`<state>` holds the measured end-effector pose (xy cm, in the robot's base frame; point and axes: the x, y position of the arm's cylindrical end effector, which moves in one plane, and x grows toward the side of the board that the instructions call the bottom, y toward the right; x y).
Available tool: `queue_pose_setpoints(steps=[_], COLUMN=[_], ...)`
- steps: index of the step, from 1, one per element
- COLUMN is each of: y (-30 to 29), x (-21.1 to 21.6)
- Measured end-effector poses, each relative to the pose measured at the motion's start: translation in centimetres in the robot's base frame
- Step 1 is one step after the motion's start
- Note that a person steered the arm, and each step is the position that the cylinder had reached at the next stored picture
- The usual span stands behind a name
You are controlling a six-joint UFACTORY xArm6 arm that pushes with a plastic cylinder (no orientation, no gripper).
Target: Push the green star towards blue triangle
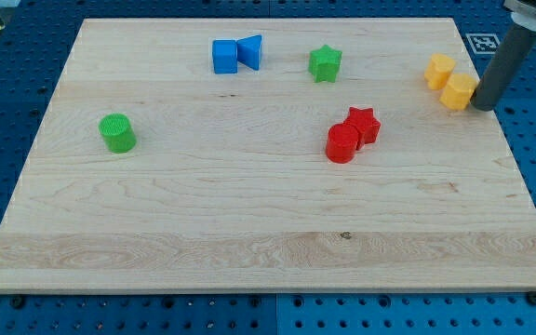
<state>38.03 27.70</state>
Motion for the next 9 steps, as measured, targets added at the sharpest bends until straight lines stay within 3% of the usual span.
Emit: queue_pose_setpoints(steps=[3,4,5,6,8,9], y=[-0.7,-1.4,-4.3,-5.3,-8.3,-9.6], x=[-1.0,4.8,6.1,5.9,-0.9,-1.2])
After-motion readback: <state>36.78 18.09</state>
